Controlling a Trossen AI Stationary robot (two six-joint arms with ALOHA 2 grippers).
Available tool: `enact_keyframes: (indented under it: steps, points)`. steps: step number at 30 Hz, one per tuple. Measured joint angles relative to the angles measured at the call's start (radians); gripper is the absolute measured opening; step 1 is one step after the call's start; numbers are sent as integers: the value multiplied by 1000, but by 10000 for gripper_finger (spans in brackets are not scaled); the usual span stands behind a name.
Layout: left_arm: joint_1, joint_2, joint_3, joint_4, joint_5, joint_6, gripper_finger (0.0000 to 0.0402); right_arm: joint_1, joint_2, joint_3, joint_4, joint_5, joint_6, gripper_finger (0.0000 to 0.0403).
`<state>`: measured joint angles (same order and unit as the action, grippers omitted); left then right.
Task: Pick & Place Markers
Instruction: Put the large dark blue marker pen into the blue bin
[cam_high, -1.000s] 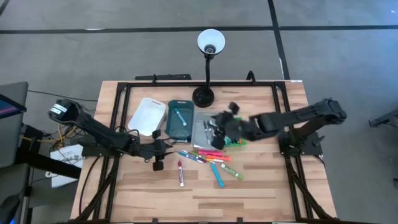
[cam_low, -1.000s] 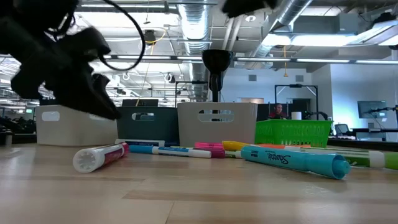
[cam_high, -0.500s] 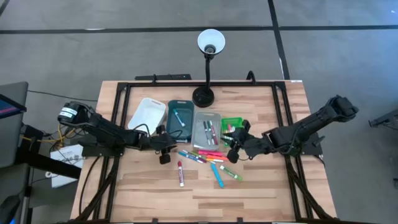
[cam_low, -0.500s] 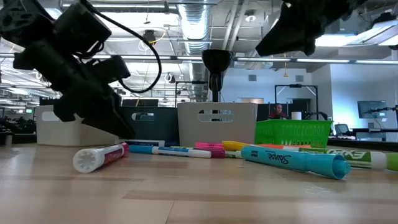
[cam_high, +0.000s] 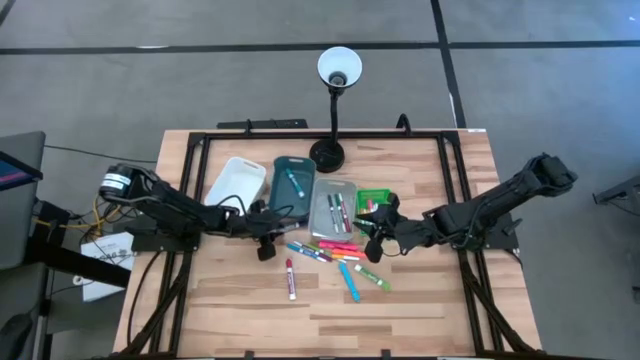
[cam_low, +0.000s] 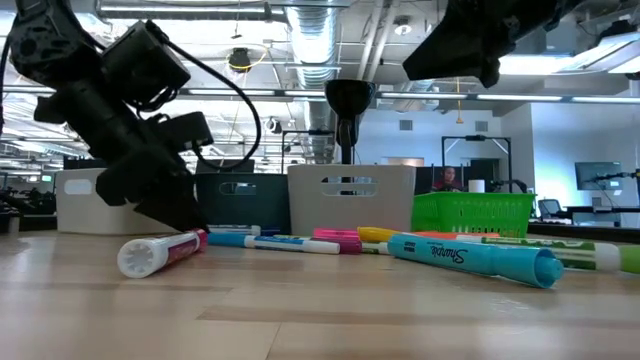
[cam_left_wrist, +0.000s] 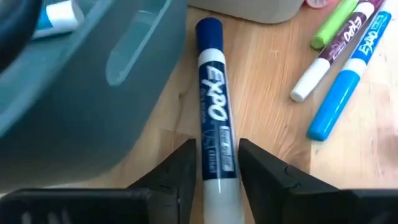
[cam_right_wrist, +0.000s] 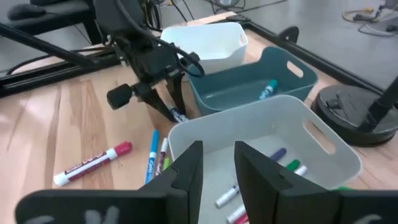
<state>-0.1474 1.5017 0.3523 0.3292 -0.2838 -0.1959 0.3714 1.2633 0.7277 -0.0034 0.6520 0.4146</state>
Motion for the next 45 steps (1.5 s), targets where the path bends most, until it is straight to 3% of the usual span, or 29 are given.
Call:
enact_keyframes:
  steps: [9, 15, 22, 28, 32, 36, 45]
  points:
    - [-27, 17, 1, 5, 16, -65, 113, 2, 0, 0, 19, -1, -5, 82]
    - [-30, 17, 2, 9, 42, -96, 63, 2, 0, 0, 19, -1, -7, 82]
    - [-87, -69, -4, -17, 68, -184, 63, 2, 0, 0, 19, -1, -6, 82]
    - [-198, -246, 0, 0, -71, -204, 63, 2, 0, 0, 19, -1, -4, 82]
    - [-230, -357, 1, -4, -208, -132, 63, 2, 0, 0, 19, -1, -4, 82]
    - [-147, -433, 1, 1, -267, -92, 63, 1, 0, 0, 19, -1, -4, 82]
    - [231, -363, 1, 0, -80, -178, 65, -1, 0, 0, 49, 2, -4, 82]
